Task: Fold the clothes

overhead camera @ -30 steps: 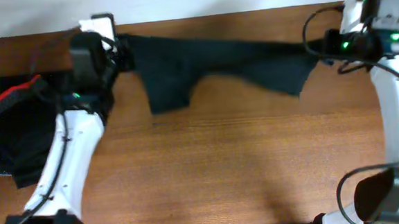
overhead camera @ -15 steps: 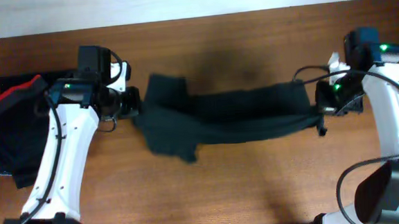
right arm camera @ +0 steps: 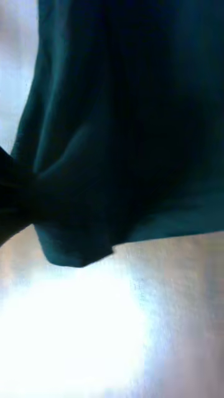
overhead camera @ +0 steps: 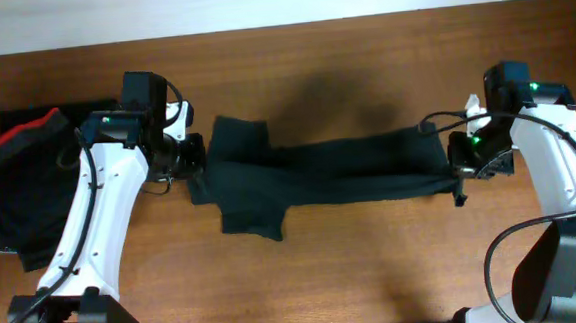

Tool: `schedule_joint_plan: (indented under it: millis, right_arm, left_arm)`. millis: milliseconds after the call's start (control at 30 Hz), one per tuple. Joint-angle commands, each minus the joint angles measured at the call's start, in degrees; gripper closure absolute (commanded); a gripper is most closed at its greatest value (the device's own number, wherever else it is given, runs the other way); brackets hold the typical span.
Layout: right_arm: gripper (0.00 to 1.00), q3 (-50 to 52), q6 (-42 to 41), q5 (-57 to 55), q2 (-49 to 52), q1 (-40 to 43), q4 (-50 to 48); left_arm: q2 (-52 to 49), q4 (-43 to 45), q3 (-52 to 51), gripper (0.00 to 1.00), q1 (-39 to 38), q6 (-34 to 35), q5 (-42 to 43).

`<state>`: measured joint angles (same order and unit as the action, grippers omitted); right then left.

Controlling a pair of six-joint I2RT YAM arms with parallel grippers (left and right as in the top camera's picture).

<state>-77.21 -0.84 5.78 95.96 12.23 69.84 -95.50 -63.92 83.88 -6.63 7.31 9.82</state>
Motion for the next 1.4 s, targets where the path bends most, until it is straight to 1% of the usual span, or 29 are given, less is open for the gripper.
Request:
schedule_joint_plan:
  millis: [0, 267, 300, 367, 433, 467, 533, 600, 733, 800, 933, 1100, 1367]
  right_arm:
    - [0.90, 0.2, -0.1, -1.1, 0.0, 0.2, -3.3]
    - [0.91, 0.2, -0.7, -1.1, 0.0, 0.2, -4.3]
    - [0.90, 0.2, -0.7, -1.1, 0.0, 0.2, -4.3]
    - [0.90, 0.2, -0.7, -1.1, 0.0, 0.2, -4.3]
    - [0.90, 0.2, -0.7, -1.1, 0.0, 0.2, -4.4]
    - [0.90, 0.2, -0.7, -1.1, 0.0, 0.2, -4.4]
    - [0.91, 0.2, -0.7, -1.1, 0.0, 0.2, -4.4]
    - [0.91, 0.2, -0.7, -1.1, 0.0, 0.2, -4.3]
    - [0.91, 0.2, -0.7, -1.1, 0.0, 0.2, -4.2]
    - [0.91, 0.2, -0.7, -1.1, 0.0, 0.2, -4.2]
    - [0.90, 0.2, -0.7, -1.1, 0.0, 0.2, -4.1]
    - [0.90, 0.2, -0.7, -1.1, 0.0, 0.2, -4.1]
    - [0.91, 0.2, -0.7, -1.1, 0.0, 0.2, -3.7]
  left_arm:
    - [-0.2, 1.7, -0.3, 0.84, 0.0, 0.1, -3.4]
    - [-0.2, 2.8, -0.3, 0.85, 0.0, 0.1, -3.5]
    - [-0.2, 2.1, -0.3, 0.85, 0.0, 0.1, -2.9]
    - [-0.2, -1.4, -0.5, 0.86, 0.0, 0.1, 1.9]
    - [-0.2, -3.4, -1.8, 0.85, -0.8, 0.1, 2.8]
    - [-0.2, -3.7, -2.6, 0.82, -1.3, 0.1, 2.9]
    - [-0.2, -3.6, -6.0, 0.67, -2.8, 1.1, 3.2]
    - [-0.2, -1.2, -9.4, 0.64, -4.0, 1.2, 4.0]
    - [-0.2, 4.8, -14.4, 0.61, -4.9, 2.1, 4.8]
    - [-0.2, 8.3, -16.4, 0.61, -4.9, 2.1, 4.1]
    - [-0.3, 12.5, -18.9, 0.59, -4.9, 2.1, 1.3]
    - [-0.3, 14.5, -21.4, 0.59, -4.9, 2.5, 1.6]
    - [-1.7, 16.9, -22.0, 0.59, -4.8, 2.5, 4.2]
